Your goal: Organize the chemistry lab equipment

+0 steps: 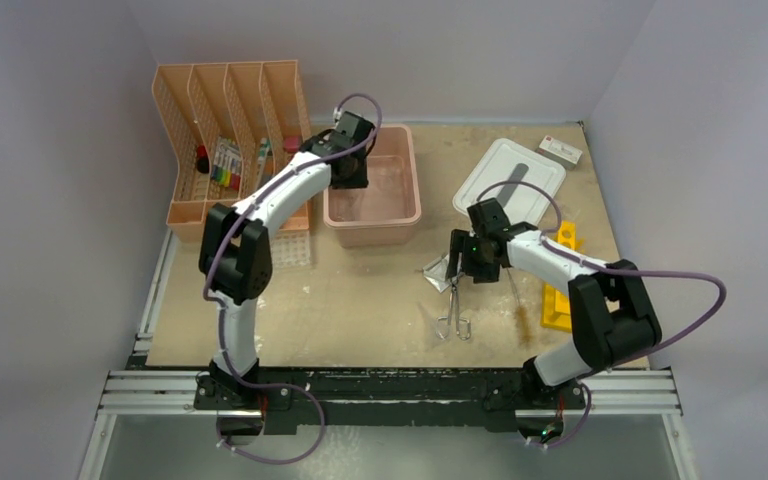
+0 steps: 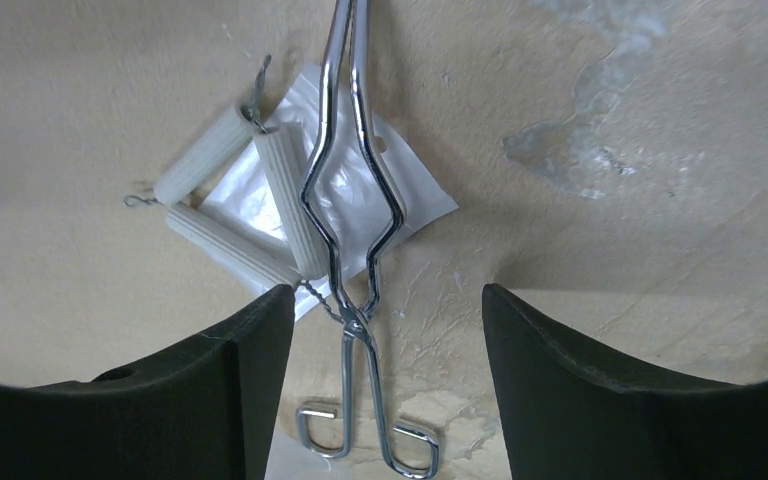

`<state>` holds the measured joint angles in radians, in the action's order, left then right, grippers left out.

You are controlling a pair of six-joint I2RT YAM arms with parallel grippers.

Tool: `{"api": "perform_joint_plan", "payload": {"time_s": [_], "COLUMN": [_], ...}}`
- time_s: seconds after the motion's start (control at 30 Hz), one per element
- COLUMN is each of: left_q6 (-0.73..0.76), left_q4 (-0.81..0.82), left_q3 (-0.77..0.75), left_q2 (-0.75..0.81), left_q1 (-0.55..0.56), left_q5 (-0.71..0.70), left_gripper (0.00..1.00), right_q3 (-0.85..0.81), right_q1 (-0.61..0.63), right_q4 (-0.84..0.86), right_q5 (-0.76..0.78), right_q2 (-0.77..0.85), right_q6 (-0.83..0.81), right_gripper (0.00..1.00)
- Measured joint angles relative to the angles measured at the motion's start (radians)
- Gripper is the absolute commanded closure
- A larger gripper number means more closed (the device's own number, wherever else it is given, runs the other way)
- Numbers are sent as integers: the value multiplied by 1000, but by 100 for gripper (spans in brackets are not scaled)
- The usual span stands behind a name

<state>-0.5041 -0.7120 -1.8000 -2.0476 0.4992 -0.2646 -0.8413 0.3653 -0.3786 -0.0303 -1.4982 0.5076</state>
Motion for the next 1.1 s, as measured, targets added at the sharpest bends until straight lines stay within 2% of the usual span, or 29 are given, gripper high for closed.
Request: {"api": "perform_joint_plan", "payload": {"time_s": [0.17,0.43,0.77,0.93,1.0,1.1], "left_q6": [2,19,44,56,61,70], "left_q4": [21,92,103,103,103,103], "left_q3": [-2,64,152,188,206,232], "left_q2": [121,310,358,381,404,444], "left_q1": [0,0,0,0,0,0], "left_q5": [35,49,54,61,63,64], "left_gripper": [67,65,64,63,63,63], "right_q3": [13,-43,-53,-53,-52,-50], "right_q1": [30,169,197,199,204,214], "right_q4": [-1,-78,-148,-149,-150,-156], "right_q5": [-23,146,204,201,199,199], "right_q2": [-29,-81,-67,-32,-35,-43], "right_q6": [-3,82,152,161,168,182], "right_gripper": [37,38,34,36,39,55]}}
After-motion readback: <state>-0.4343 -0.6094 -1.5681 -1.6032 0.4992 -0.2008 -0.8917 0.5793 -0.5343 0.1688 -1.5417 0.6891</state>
